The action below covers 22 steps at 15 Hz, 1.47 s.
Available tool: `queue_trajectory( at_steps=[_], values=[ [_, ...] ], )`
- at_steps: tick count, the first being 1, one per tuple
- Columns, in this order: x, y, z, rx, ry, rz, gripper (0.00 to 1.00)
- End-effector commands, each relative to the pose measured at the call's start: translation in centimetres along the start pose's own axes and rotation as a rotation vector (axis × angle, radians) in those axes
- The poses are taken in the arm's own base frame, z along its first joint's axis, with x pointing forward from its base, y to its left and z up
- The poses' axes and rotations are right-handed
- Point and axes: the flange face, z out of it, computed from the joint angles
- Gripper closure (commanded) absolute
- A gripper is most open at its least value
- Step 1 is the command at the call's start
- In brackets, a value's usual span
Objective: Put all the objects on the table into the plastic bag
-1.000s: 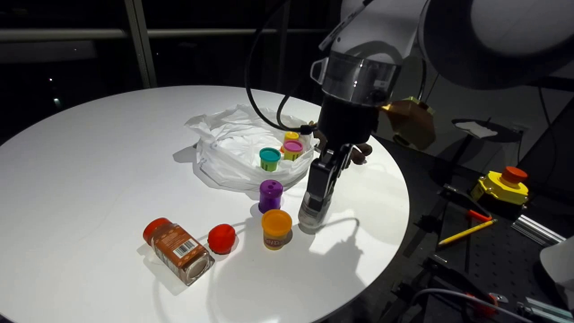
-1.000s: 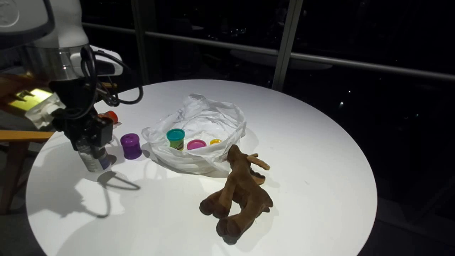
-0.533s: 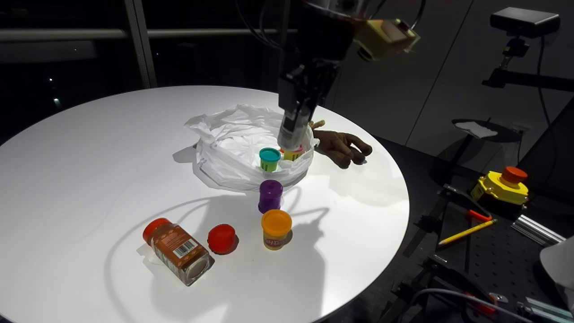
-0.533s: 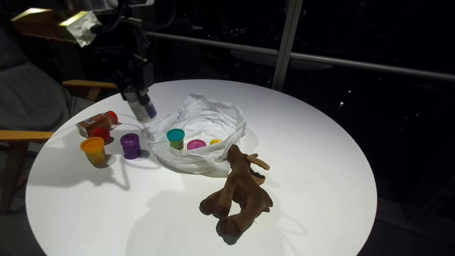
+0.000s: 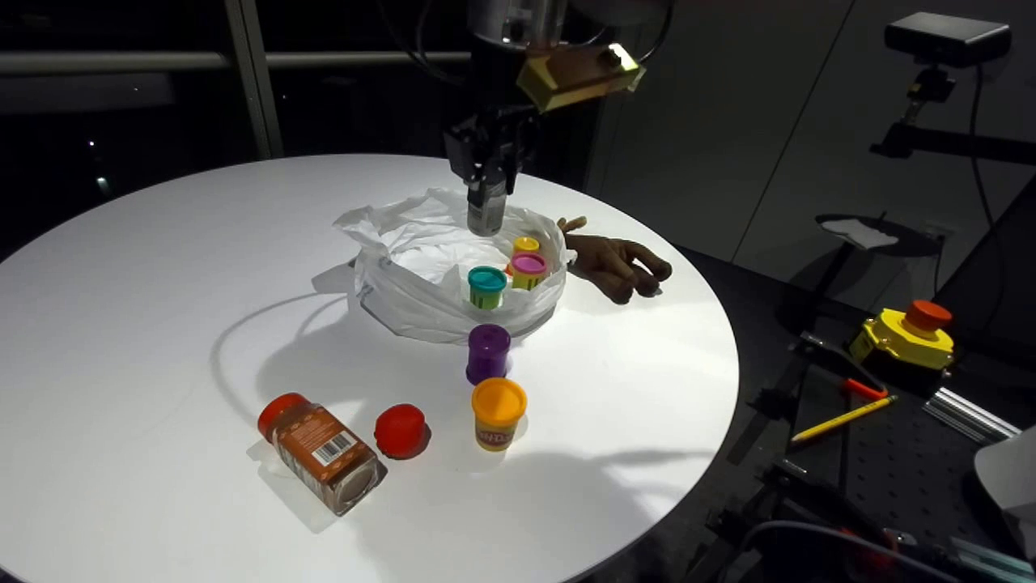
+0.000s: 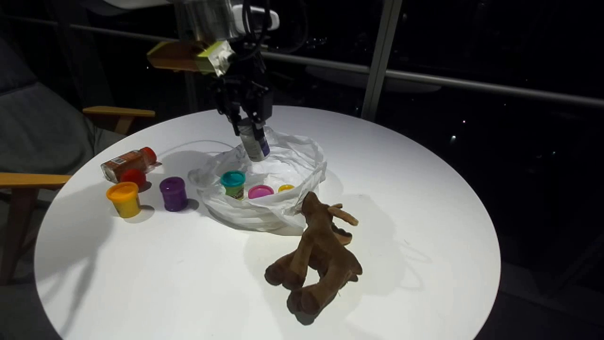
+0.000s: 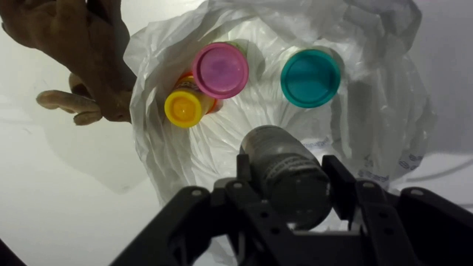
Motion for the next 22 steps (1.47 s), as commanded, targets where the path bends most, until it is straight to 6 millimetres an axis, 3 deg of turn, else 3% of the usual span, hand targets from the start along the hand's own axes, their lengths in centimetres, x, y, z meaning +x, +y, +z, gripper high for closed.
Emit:
queue_trajectory(
  at_steps=[1, 4, 13, 14, 15, 19, 22],
  values=[
    [3.5, 1.1, 6.2, -0.024, -0.053, 0.044, 0.78],
    [4.8, 2.4, 9.6, -0.020, -0.064, 0.098, 0.78],
    [8.3, 6.9, 10.9, 0.053, -0.065, 0.221, 0.77],
    [8.4, 7.3, 10.8, 0.056, -0.062, 0.232, 0.40],
    [8.4, 7.5, 10.6, 0.063, -0.065, 0.234, 0.27],
    [7.2, 6.5, 8.3, 0.076, -0.052, 0.227, 0.00],
    [5.3, 3.9, 5.6, 0.089, -0.033, 0.206, 0.00]
  ],
)
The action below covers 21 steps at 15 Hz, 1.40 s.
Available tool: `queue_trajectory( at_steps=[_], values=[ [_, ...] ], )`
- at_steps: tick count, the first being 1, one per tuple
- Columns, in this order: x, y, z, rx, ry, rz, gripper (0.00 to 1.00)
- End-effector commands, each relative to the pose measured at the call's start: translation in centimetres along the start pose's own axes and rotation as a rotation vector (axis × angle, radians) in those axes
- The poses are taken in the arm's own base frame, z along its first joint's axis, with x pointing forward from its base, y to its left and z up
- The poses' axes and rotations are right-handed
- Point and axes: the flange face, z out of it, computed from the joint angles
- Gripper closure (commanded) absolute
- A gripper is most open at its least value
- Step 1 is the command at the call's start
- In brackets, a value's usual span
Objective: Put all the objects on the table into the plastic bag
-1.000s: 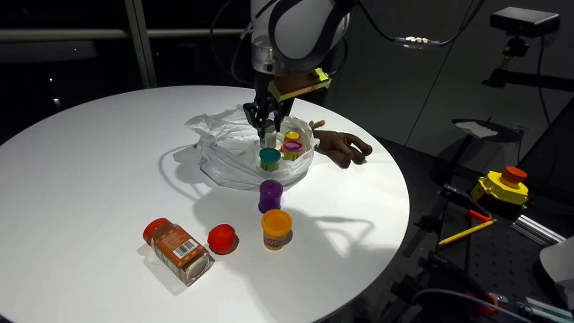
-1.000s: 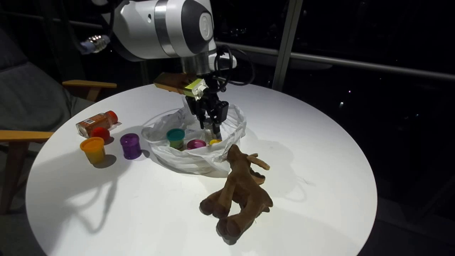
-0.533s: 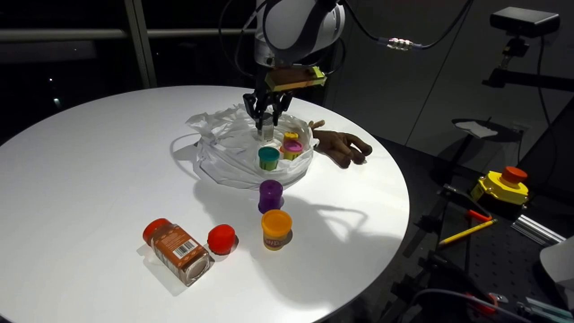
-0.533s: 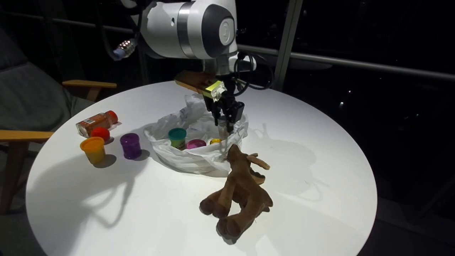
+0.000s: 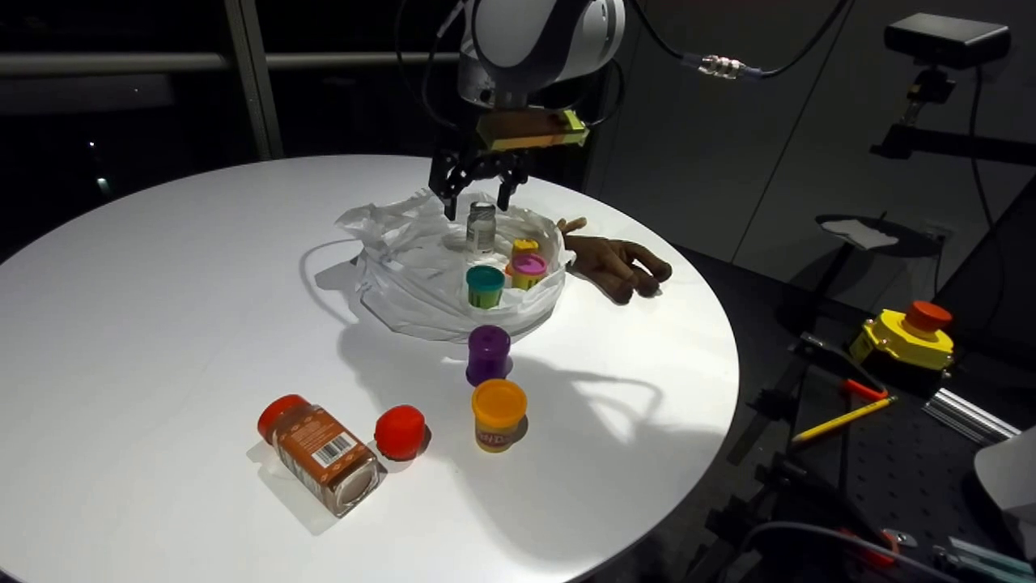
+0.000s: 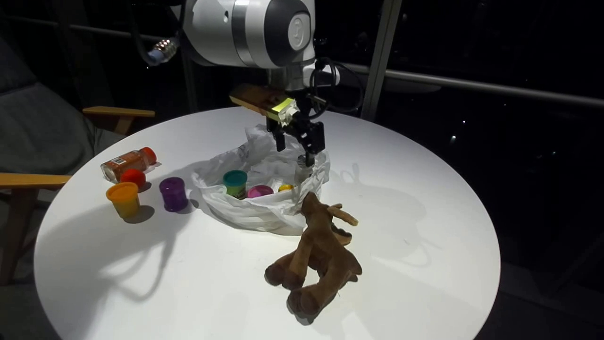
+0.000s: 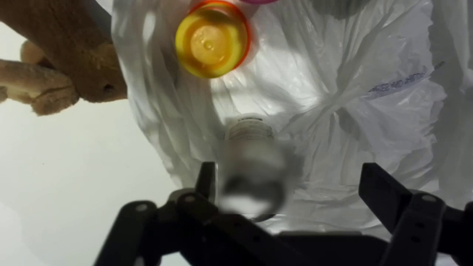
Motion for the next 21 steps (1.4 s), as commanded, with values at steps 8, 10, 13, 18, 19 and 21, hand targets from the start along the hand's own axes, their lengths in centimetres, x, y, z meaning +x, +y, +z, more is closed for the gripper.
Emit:
queue_trajectory(
  at_steps=[8, 10, 13, 18, 19, 21],
  values=[
    [-14.2, -8.7, -9.6, 0.105, 0.046, 0.124, 0.00],
    [-16.9, -9.8, -9.5, 0.104, 0.019, 0.153, 0.00],
    [-20.2, -11.0, -7.8, 0.075, -0.041, 0.188, 0.00],
    [-22.8, -12.0, -4.5, 0.050, -0.094, 0.196, 0.00],
    [-22.9, -12.1, -4.0, 0.055, -0.097, 0.193, 0.00],
    [-22.6, -12.1, -3.1, 0.063, -0.097, 0.190, 0.00]
  ],
)
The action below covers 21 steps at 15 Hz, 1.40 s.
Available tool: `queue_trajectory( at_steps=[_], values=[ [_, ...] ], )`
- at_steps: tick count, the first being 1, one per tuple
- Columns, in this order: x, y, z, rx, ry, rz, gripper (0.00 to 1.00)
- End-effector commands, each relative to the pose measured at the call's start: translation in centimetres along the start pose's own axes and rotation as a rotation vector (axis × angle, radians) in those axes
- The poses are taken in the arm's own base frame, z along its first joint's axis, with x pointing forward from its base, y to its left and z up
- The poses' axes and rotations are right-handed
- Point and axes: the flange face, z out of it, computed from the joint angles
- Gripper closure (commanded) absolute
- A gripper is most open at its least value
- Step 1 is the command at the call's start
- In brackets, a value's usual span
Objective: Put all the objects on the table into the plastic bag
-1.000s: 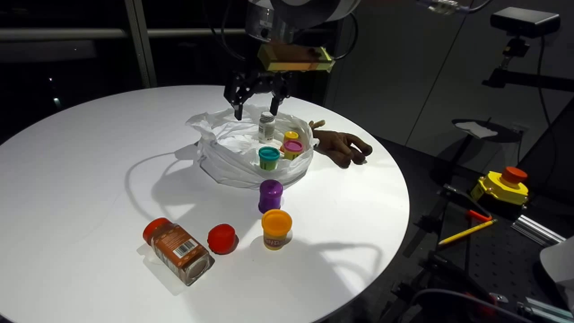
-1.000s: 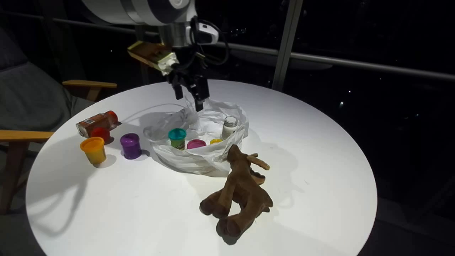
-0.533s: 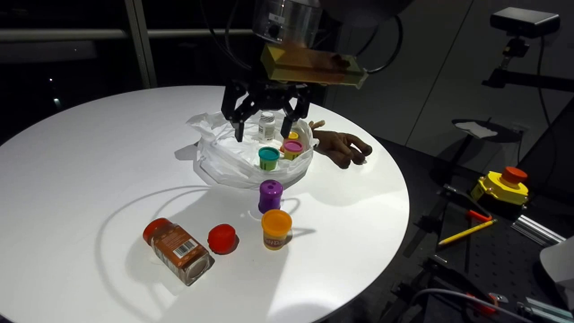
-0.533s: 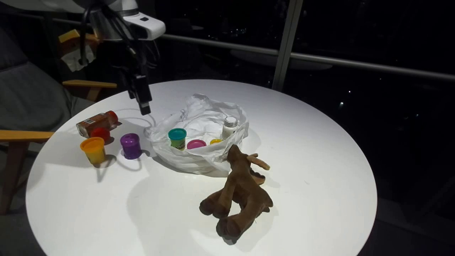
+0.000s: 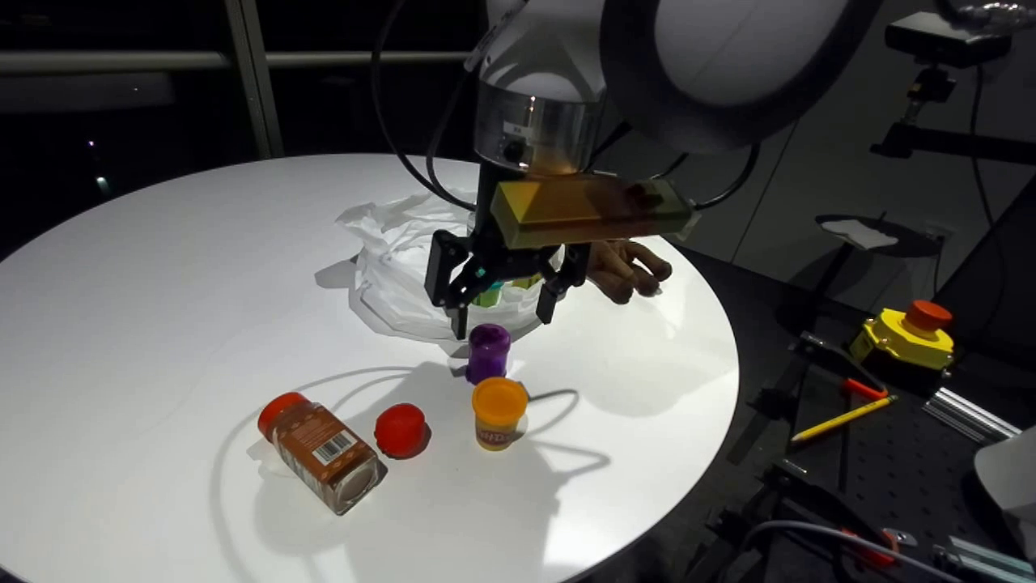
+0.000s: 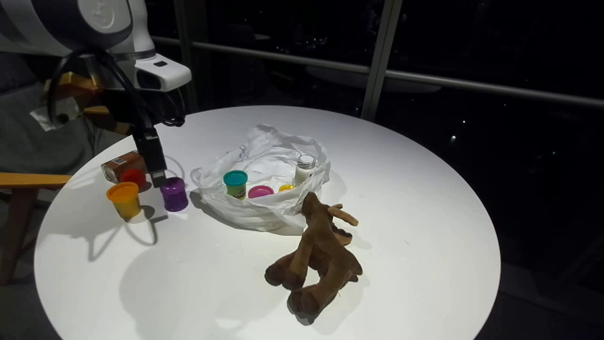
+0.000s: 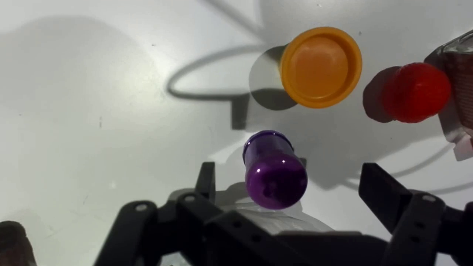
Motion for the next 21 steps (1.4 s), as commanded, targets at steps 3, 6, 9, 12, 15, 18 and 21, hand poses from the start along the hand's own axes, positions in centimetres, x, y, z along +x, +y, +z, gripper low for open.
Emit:
queue_trajectory(
  at_steps=[3, 6, 9, 12, 15, 18, 21],
  values=[
    [1.1, -0.1, 2.1, 0.027, 0.006, 0.014, 0.00],
    [1.9, 0.0, 3.1, 0.027, -0.004, 0.021, 0.00],
    [2.7, -0.1, 3.7, 0.023, -0.004, 0.030, 0.09],
    [3.1, -0.3, 4.0, 0.029, -0.017, 0.036, 0.44],
    [3.0, -0.2, 3.7, 0.026, -0.022, 0.036, 0.69],
    [2.9, 0.0, 2.6, 0.015, -0.011, 0.037, 0.79],
    [3.9, -0.4, -0.9, 0.027, 0.004, 0.048, 0.79]
  ],
)
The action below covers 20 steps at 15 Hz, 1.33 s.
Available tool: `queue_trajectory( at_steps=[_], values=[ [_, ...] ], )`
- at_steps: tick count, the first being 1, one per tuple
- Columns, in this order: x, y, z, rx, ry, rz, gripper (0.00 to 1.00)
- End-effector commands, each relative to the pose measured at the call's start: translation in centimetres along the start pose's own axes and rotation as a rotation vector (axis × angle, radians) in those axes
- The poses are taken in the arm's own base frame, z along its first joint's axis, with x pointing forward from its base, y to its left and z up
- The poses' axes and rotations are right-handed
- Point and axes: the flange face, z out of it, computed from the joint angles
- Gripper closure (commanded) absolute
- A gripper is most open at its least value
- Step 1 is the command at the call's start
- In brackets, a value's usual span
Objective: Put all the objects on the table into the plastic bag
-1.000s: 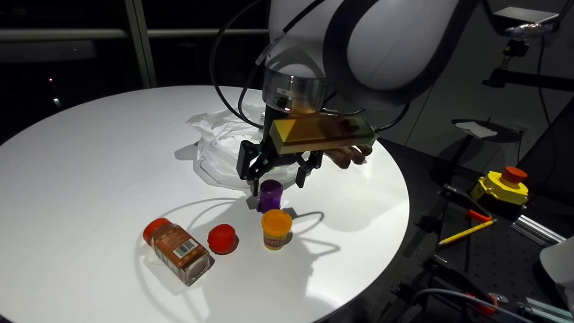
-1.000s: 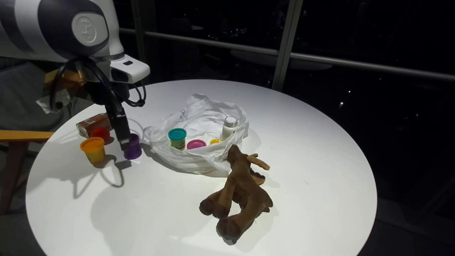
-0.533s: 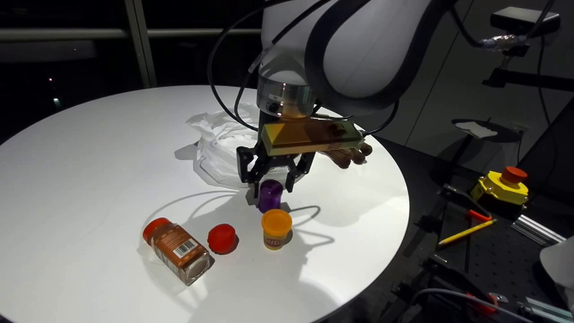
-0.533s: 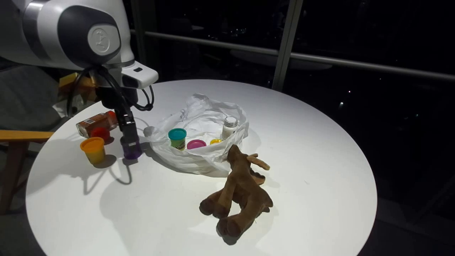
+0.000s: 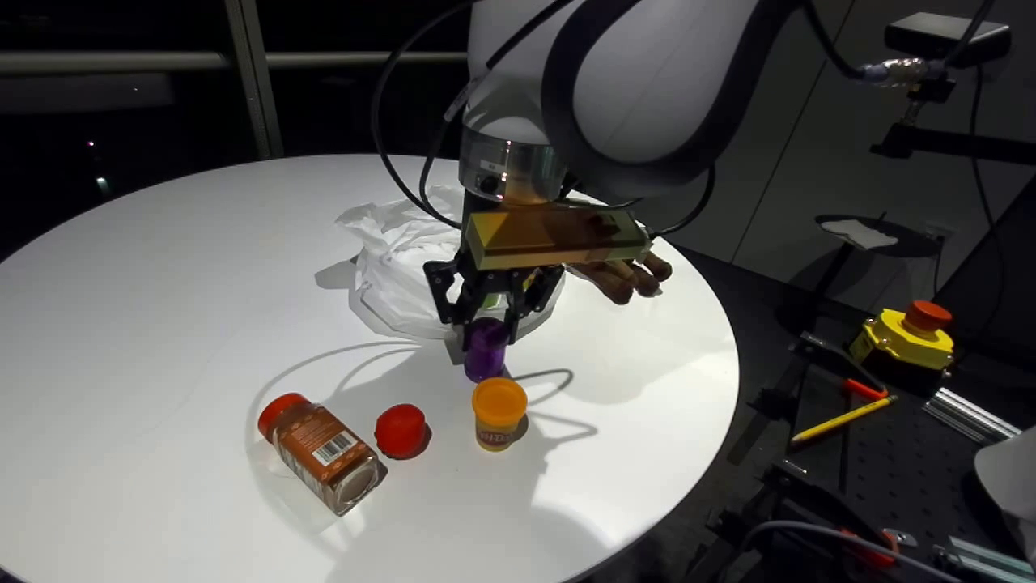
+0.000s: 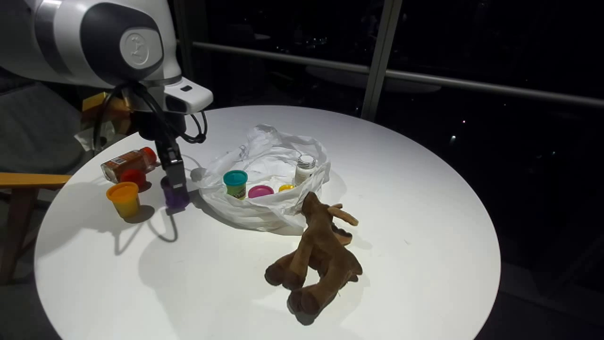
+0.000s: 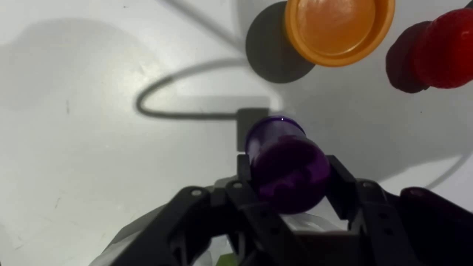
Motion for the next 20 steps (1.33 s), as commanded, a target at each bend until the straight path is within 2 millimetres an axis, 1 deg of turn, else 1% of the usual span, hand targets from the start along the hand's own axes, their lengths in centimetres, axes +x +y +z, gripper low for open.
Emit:
queue_trajectory(
  at_steps=[1, 3, 5, 6, 7, 9, 13, 17, 20],
  values=[
    [1.4, -0.8, -5.8, 0.026, 0.024, 0.007, 0.79],
    [2.9, -1.0, -9.2, 0.040, 0.039, 0.010, 0.79],
    [5.1, -1.0, -11.8, 0.043, 0.088, 0.030, 0.79],
    [6.3, -0.9, -12.5, 0.040, 0.113, 0.021, 0.79],
    [7.6, -0.6, -12.7, 0.034, 0.136, 0.011, 0.79],
    [9.8, -0.1, -12.1, 0.031, 0.164, 0.002, 0.79],
    [13.4, 0.7, -9.0, 0.071, 0.180, -0.018, 0.80],
    [17.0, 0.3, -6.5, 0.121, 0.294, -0.019, 0.80],
    [19.4, -0.1, -4.3, 0.108, 0.329, -0.033, 0.80]
  ],
)
